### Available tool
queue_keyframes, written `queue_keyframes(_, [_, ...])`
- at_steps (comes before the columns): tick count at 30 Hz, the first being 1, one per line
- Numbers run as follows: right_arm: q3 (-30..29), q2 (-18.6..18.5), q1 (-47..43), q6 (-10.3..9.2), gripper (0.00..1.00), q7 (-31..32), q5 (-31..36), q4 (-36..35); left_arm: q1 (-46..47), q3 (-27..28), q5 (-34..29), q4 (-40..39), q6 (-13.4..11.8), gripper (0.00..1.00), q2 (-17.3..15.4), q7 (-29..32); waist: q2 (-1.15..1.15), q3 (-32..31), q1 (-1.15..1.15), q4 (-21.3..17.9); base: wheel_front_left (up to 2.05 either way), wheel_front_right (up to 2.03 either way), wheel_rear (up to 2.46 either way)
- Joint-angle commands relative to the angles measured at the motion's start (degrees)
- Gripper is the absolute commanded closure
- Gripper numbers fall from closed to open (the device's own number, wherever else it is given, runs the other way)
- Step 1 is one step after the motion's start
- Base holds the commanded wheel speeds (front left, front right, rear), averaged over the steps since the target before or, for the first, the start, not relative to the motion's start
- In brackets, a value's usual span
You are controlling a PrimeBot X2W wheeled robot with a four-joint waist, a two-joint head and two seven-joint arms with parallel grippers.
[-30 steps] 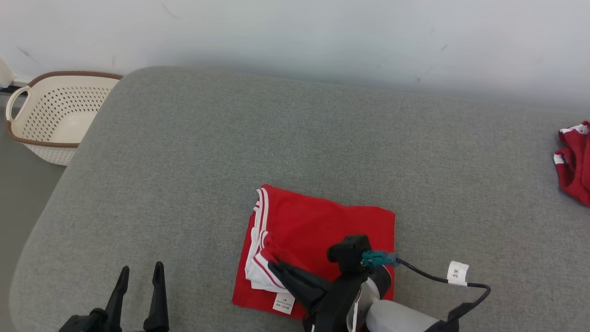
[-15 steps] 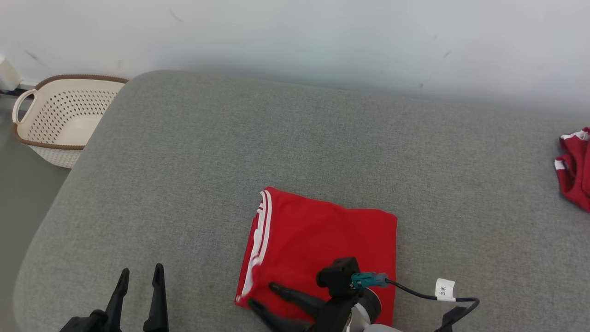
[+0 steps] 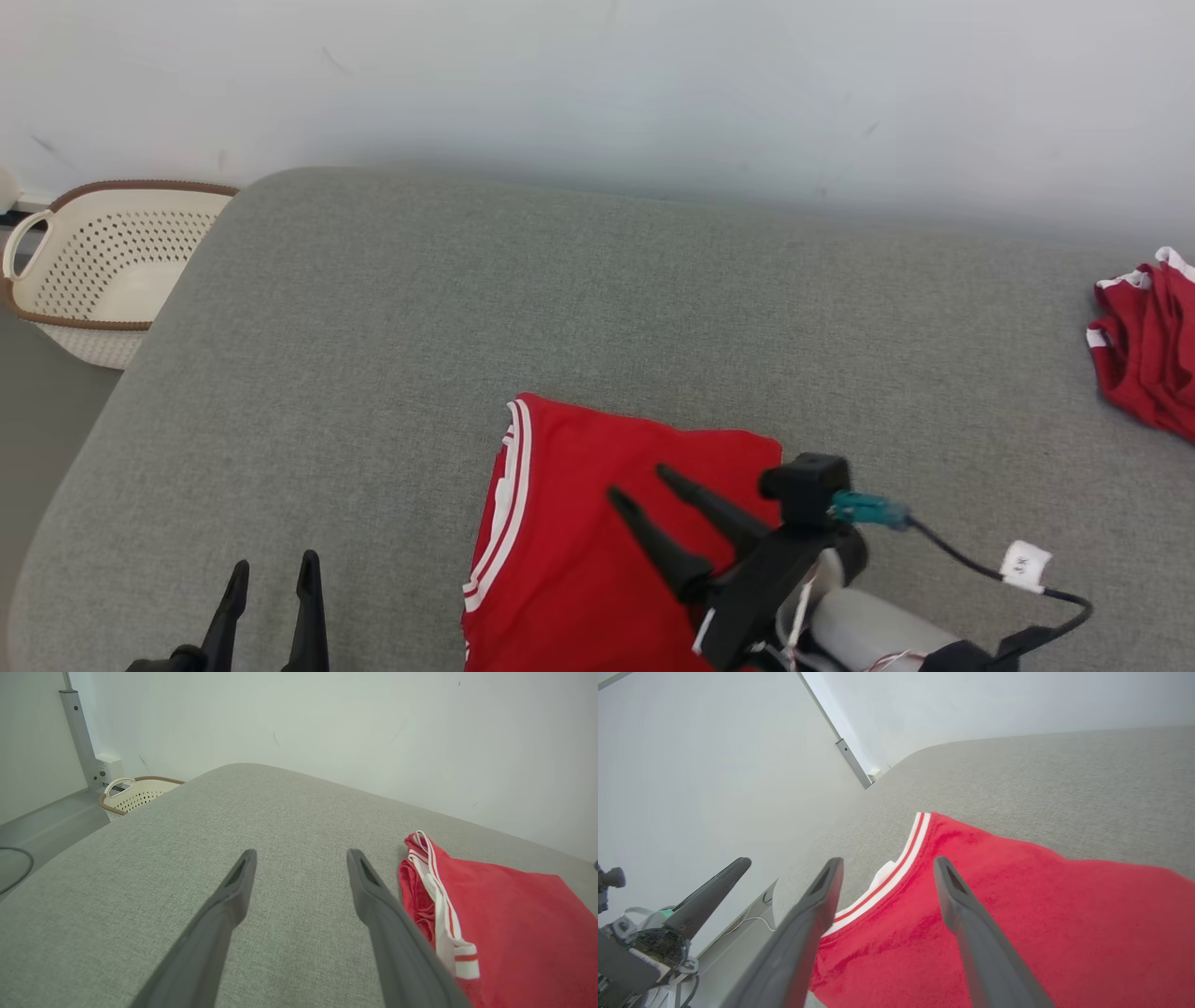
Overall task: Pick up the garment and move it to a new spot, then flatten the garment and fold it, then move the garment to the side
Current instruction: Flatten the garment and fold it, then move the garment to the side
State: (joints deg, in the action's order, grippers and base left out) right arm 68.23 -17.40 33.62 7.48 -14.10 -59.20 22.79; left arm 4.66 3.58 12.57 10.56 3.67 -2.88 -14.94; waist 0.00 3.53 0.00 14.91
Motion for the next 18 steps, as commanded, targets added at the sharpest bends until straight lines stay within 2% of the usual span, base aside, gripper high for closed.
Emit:
queue_keyframes(1, [-2.1,-0.7,0.0,0.02,0.0,-0.6,0.9,1.4,-1.0,0.4,-0.2,-0.3,-0.2,0.0,0.0,-0.2,0.0,-0.4,0.0,-0.5,0.0,0.0,0.0])
queue_keyframes(11, [-13.2,-2.1,-3.1,0.02,0.0,-1.1,6.4,9.4,-1.8,0.9,-0.5,-0.9,-0.3,0.0,0.0,-0.2,0.0,-0.7,0.0,-1.9,0.0,0.0,0.0])
queue_keyframes(18, [-17.4,-0.7,-5.7,0.02,0.0,1.5,8.4,12.8,-1.9,1.3,-0.6,-1.4,-0.3,0.0,0.0,-0.2,0.0,-0.3,0.0,-2.5,0.0,0.0,0.0])
